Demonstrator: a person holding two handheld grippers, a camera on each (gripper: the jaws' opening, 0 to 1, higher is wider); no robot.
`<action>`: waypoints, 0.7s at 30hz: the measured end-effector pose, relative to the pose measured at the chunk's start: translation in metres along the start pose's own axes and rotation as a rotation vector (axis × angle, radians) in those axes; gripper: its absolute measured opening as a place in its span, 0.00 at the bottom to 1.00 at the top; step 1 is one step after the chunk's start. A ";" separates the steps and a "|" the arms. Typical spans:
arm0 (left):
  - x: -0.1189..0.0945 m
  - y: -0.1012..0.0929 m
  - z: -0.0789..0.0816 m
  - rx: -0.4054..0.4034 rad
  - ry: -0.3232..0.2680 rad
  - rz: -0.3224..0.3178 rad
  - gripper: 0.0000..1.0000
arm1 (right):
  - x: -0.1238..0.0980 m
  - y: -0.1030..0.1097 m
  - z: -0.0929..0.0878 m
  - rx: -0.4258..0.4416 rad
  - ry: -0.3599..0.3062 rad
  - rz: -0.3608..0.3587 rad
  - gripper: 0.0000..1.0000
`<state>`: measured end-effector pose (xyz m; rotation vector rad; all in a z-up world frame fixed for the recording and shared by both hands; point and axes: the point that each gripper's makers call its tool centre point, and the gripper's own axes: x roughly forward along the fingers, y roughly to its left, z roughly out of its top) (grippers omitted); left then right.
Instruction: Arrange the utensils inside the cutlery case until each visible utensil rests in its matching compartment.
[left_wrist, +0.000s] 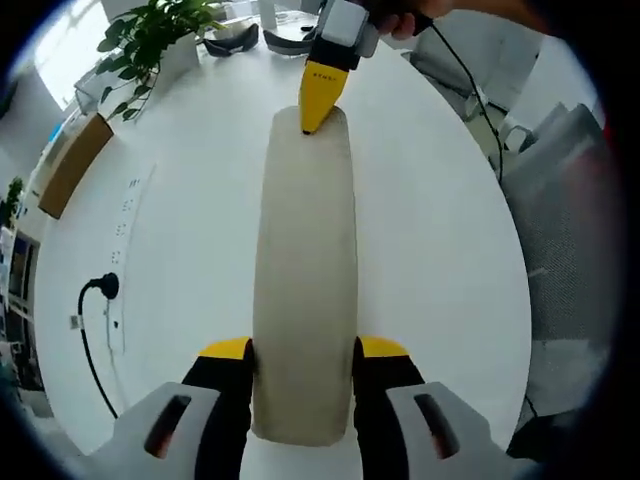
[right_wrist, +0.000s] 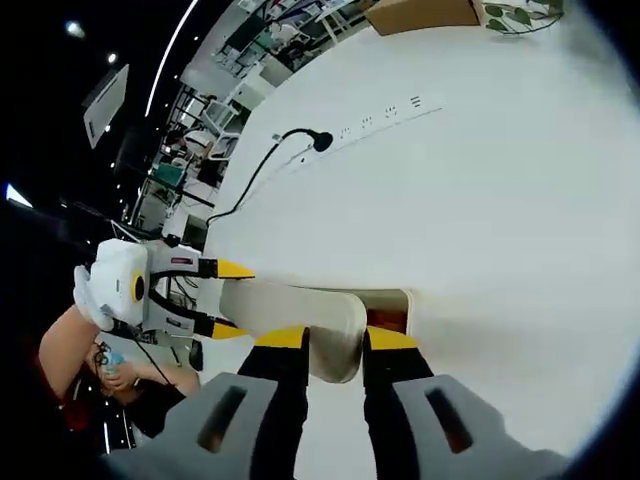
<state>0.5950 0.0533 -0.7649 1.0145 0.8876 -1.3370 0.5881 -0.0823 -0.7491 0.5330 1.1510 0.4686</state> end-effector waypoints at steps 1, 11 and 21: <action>0.001 0.000 0.000 -0.008 0.000 -0.005 0.40 | 0.002 -0.003 0.002 0.006 -0.001 0.000 0.18; 0.021 -0.007 -0.007 0.017 0.058 -0.014 0.40 | 0.012 -0.008 0.002 0.019 0.005 -0.011 0.16; 0.031 -0.002 0.000 0.030 0.061 -0.025 0.40 | 0.012 -0.019 -0.006 0.060 -0.004 -0.019 0.16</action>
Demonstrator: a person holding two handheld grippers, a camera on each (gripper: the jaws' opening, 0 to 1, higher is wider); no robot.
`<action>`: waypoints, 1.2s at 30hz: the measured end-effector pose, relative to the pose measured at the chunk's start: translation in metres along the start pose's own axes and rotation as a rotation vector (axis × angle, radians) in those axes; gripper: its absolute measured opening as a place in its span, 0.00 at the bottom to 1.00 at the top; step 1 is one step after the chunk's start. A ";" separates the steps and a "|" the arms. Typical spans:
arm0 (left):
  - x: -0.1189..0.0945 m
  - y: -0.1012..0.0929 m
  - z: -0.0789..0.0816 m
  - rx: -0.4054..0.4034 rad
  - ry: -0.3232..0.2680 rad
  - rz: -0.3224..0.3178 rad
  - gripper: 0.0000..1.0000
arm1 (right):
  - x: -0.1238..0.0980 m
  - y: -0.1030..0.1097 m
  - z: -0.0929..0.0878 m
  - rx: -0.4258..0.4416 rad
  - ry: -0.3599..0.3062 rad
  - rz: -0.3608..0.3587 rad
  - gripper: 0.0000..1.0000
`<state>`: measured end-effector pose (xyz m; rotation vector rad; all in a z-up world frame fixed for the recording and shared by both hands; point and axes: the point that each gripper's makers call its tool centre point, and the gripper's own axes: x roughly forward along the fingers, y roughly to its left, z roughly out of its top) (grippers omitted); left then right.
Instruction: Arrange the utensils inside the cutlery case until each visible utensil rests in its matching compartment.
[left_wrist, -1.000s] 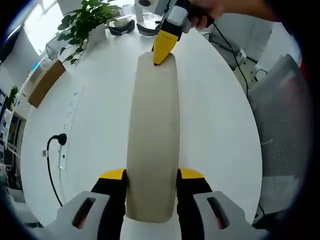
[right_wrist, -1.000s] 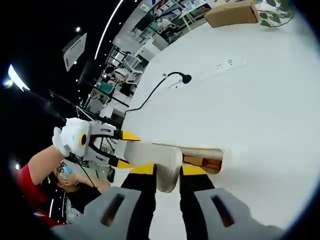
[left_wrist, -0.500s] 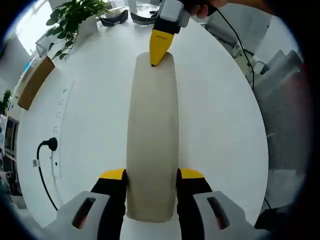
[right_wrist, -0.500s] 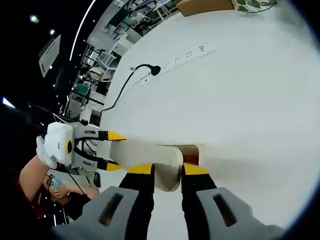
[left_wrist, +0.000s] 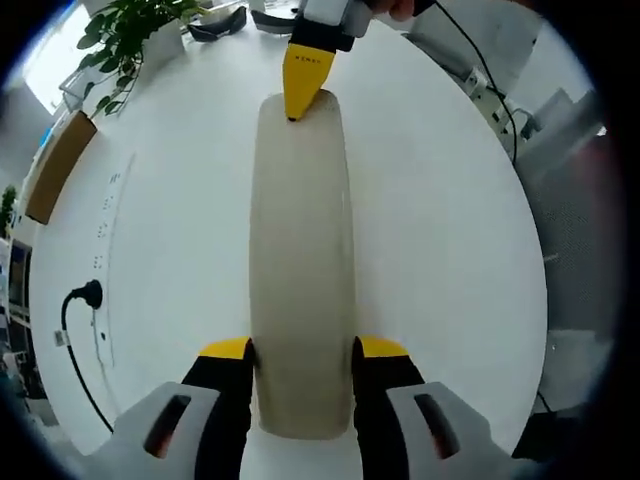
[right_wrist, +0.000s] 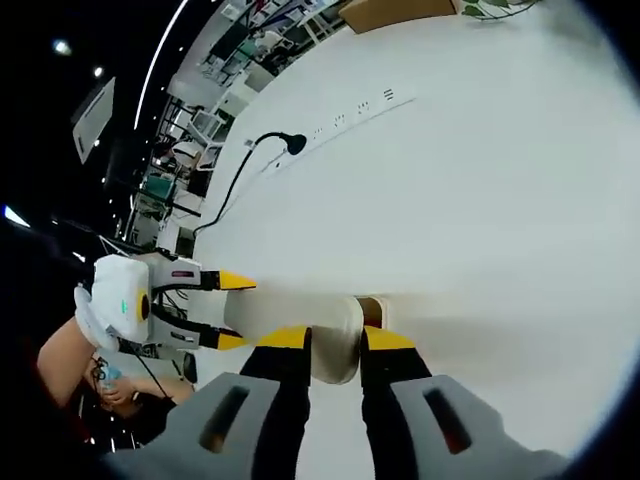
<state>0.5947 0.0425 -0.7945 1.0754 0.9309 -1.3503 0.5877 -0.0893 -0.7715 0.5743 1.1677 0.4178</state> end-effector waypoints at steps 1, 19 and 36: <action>0.000 -0.001 -0.001 0.012 0.008 0.007 0.40 | 0.002 -0.002 0.001 0.007 0.001 0.005 0.16; 0.002 0.000 -0.007 0.016 0.029 0.008 0.39 | 0.014 -0.004 0.003 -0.040 0.004 0.025 0.17; 0.012 0.000 -0.012 0.006 0.039 0.027 0.39 | 0.012 -0.012 0.007 -0.212 -0.026 -0.087 0.24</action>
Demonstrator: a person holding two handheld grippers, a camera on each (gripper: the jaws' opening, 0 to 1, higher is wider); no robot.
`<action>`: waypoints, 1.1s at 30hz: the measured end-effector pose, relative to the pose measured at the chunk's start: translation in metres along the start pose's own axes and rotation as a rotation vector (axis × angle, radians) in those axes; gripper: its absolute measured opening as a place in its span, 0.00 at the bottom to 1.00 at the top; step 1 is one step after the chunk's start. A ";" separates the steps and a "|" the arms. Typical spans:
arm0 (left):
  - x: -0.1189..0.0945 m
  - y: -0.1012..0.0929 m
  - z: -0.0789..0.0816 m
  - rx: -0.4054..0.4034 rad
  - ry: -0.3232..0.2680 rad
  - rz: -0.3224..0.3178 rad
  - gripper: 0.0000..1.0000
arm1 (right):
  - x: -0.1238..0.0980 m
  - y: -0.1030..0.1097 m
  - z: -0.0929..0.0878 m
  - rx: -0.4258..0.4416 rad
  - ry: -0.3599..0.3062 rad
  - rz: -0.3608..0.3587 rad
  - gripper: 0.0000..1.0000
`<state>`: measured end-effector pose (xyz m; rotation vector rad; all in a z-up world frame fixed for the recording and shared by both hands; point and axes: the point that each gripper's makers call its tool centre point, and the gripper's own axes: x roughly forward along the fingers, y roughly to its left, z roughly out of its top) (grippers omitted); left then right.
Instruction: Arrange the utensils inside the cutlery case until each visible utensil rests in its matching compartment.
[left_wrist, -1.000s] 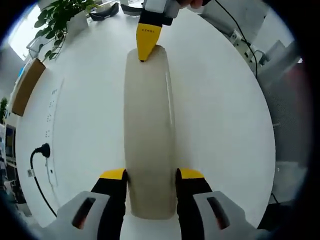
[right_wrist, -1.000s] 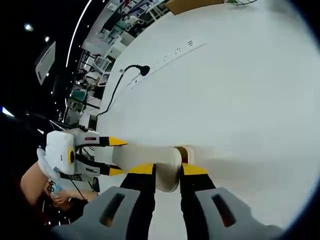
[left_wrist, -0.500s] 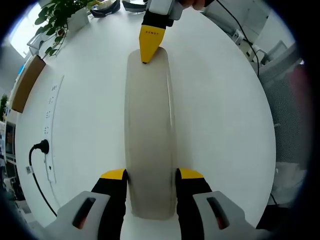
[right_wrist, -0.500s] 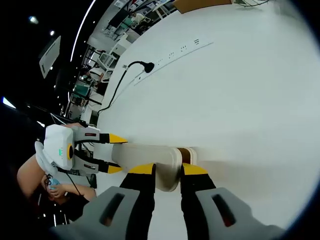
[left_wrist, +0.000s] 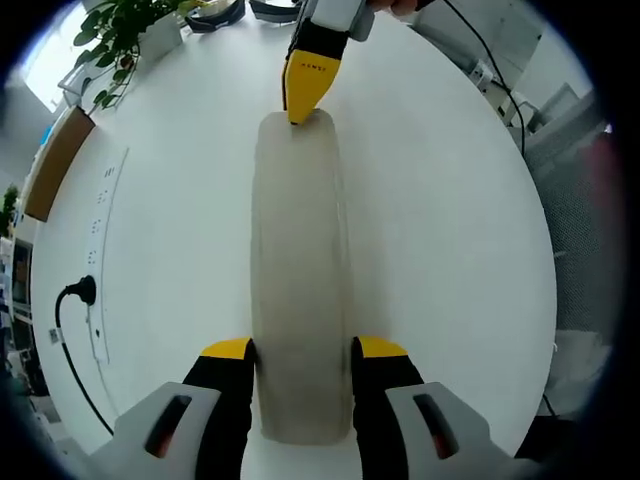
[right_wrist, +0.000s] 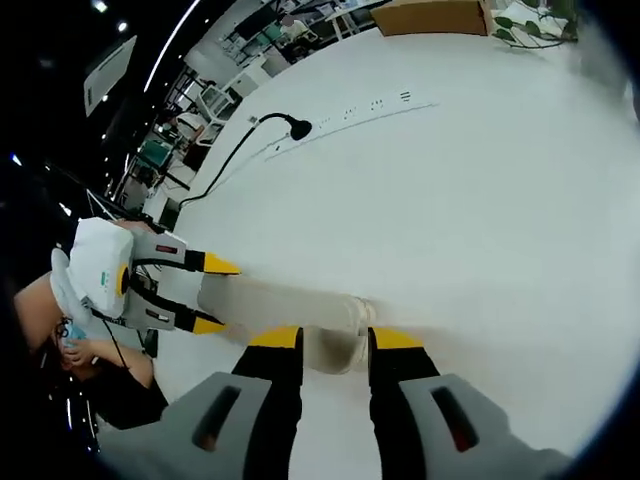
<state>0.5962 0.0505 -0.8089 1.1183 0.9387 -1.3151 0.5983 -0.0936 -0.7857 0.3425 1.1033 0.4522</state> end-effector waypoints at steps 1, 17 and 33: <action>0.001 0.000 -0.001 0.000 0.003 0.003 0.39 | -0.004 0.000 0.000 -0.010 -0.001 -0.005 0.23; 0.005 0.009 0.000 -0.030 0.003 0.018 0.39 | -0.006 -0.013 -0.028 0.233 -0.025 0.114 0.09; 0.010 0.010 0.002 -0.068 -0.015 0.043 0.40 | -0.010 -0.002 -0.026 0.286 -0.076 0.191 0.04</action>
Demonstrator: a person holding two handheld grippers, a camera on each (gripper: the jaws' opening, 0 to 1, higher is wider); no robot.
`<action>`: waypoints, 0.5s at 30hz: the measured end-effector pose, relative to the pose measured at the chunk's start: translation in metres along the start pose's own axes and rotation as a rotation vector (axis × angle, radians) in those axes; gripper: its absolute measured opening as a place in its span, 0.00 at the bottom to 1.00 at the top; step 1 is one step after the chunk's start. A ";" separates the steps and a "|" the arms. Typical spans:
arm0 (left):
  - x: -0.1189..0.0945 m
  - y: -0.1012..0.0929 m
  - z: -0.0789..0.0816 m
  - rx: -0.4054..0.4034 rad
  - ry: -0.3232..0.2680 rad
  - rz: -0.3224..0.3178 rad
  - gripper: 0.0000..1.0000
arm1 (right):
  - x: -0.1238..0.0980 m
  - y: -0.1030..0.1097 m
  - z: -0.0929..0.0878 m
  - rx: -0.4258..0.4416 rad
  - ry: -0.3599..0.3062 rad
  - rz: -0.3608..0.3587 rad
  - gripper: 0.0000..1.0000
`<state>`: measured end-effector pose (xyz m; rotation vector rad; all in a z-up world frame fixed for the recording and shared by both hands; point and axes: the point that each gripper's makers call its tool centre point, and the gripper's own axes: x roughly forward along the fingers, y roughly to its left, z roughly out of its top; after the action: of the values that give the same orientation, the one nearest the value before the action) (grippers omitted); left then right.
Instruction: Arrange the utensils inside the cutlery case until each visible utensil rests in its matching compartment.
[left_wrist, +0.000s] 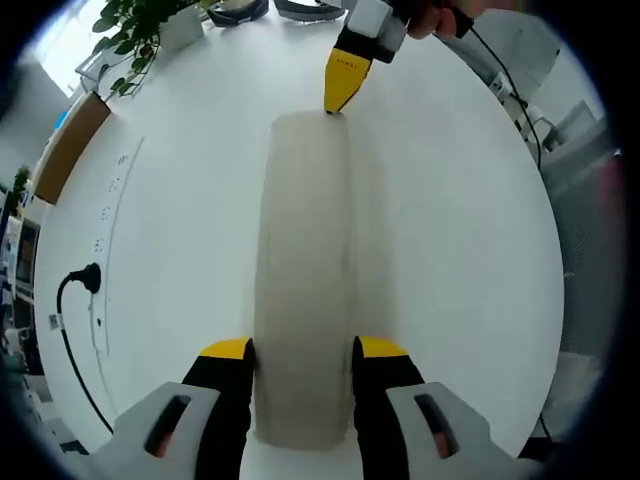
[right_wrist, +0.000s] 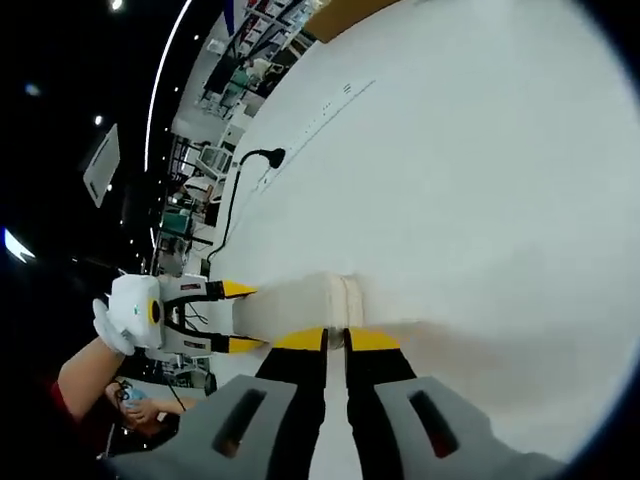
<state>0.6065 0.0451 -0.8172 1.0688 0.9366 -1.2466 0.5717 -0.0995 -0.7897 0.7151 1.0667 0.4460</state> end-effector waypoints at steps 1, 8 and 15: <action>-0.001 0.000 0.000 0.006 -0.006 0.000 0.40 | -0.001 0.001 -0.001 -0.008 0.006 -0.008 0.04; -0.003 0.000 0.001 0.054 0.005 0.021 0.40 | 0.003 -0.005 0.002 0.020 0.003 -0.014 0.10; -0.004 -0.003 0.002 0.050 0.008 0.009 0.39 | 0.008 -0.003 -0.004 0.110 -0.046 0.064 0.13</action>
<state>0.6033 0.0446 -0.8129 1.1167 0.9101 -1.2649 0.5714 -0.0951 -0.7977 0.8550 1.0329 0.4262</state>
